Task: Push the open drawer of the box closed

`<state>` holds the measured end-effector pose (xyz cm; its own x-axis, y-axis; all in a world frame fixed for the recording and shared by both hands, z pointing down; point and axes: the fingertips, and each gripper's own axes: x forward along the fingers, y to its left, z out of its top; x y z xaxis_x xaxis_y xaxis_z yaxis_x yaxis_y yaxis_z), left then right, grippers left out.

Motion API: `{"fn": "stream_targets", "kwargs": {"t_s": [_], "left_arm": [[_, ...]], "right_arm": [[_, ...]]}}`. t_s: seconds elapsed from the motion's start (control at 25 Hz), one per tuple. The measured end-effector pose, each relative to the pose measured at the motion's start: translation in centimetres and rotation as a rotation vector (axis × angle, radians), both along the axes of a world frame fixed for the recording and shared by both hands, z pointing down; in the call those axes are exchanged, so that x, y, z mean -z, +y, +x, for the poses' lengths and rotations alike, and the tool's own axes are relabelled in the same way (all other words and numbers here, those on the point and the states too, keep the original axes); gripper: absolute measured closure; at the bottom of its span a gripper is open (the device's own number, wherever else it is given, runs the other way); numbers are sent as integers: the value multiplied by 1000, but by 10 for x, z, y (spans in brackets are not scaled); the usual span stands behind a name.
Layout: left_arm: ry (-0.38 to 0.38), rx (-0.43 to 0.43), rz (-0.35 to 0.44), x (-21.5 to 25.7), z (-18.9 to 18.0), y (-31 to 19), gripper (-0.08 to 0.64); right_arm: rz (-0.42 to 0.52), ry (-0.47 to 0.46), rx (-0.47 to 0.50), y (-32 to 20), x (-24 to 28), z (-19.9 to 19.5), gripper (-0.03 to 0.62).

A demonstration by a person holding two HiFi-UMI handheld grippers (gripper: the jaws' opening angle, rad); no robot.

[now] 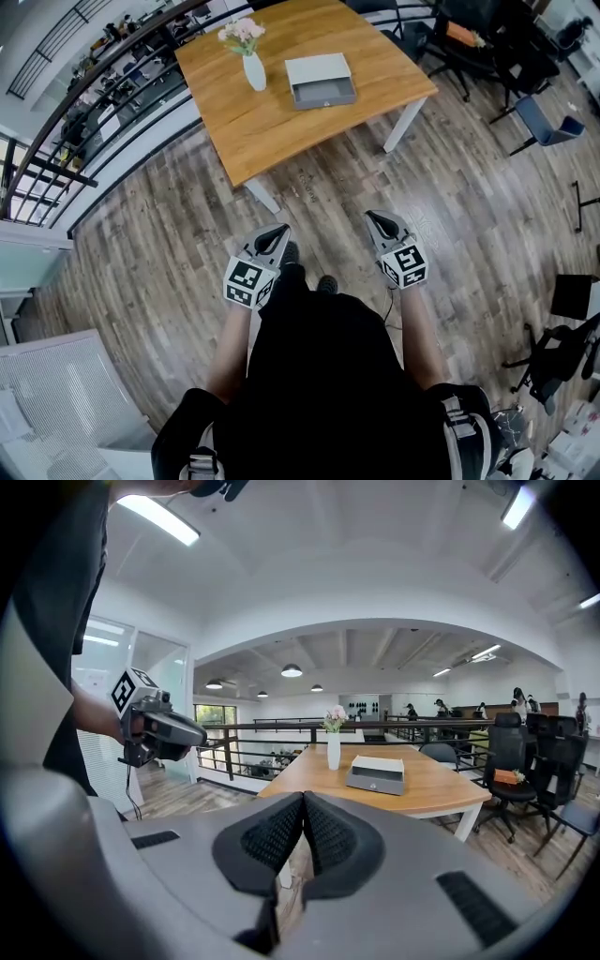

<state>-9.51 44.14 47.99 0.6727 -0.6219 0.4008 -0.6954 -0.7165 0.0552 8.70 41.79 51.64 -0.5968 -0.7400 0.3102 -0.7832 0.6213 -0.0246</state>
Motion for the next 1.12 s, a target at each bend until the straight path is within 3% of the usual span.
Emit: {"fn": "stream_targets", "kwargs": {"t_s": [0.56, 1.12], "left_arm": [[27, -5, -3, -2, -1, -70, 537], [45, -50, -29, -5, 6, -172, 537]], "right_arm": [[-24, 24, -2, -58, -7, -5, 577], [-66, 46, -28, -150, -14, -7, 577]]}}
